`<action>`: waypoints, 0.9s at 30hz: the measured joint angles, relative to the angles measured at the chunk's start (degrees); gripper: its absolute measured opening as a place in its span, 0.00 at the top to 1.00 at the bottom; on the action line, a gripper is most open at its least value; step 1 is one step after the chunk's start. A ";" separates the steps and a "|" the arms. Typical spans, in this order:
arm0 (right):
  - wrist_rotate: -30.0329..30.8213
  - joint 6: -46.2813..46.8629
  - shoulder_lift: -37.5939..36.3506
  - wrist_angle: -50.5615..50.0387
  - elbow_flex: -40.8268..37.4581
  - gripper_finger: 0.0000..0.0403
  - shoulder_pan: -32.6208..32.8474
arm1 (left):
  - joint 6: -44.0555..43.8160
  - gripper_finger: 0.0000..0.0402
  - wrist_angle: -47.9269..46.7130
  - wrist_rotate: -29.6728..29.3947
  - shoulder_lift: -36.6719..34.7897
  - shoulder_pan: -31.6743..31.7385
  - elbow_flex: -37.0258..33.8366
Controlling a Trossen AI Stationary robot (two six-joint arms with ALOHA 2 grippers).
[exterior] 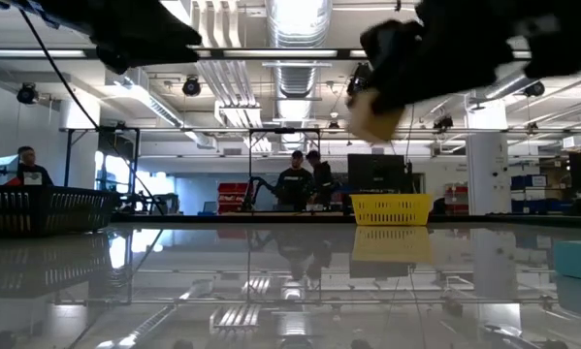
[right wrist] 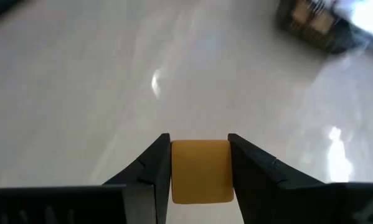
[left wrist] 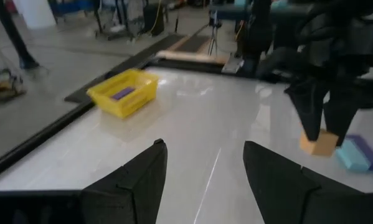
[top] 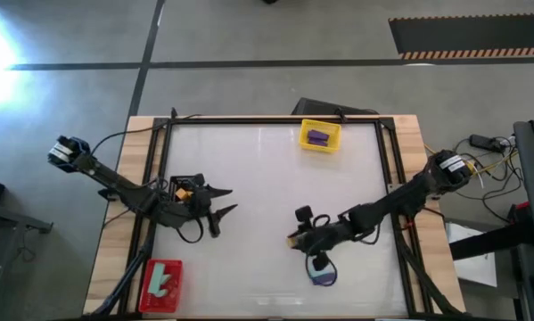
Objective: Sort & place blocks by color
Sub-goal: Put the yellow block into the black bin
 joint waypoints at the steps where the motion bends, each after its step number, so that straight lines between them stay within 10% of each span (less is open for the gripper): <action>1: -0.04 -1.17 -0.31 3.43 -0.55 0.71 -0.50 | 1.16 0.51 3.08 0.01 1.45 0.01 0.00; 15: -4.62 -19.31 -2.62 48.78 -5.84 0.71 -5.31 | 14.11 0.51 33.38 0.96 21.12 -0.13 3.41; 27: -8.69 -18.30 -3.06 53.83 -6.06 0.71 -7.53 | 13.59 0.51 38.38 0.98 23.67 -0.15 3.54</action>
